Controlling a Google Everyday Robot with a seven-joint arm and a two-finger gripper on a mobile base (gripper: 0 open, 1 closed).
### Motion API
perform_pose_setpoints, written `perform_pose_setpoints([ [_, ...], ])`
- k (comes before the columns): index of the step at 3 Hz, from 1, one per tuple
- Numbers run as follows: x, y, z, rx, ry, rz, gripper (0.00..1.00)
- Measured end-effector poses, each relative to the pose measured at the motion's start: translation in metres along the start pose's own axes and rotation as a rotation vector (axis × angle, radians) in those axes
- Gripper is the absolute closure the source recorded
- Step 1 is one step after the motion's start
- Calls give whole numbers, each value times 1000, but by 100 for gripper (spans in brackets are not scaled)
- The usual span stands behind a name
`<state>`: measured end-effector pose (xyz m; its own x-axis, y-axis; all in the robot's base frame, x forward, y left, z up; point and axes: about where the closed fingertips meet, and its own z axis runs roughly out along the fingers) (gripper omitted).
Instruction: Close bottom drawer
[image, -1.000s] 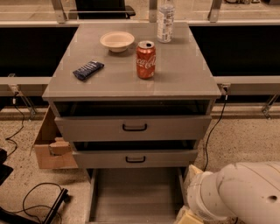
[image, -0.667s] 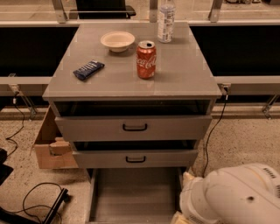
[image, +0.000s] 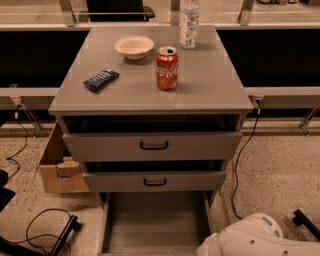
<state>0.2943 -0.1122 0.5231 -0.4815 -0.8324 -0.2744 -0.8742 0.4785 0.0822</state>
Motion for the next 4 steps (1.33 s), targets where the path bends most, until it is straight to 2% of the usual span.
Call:
perform_pose_setpoints([
  [1,30,4,55,-58,20,63,61],
  [2,52,-2,97,-87,37,117,85],
  [3,67,-13,128,-90,28,180,100],
  [4,70,-26,157,-96,3,228,100],
])
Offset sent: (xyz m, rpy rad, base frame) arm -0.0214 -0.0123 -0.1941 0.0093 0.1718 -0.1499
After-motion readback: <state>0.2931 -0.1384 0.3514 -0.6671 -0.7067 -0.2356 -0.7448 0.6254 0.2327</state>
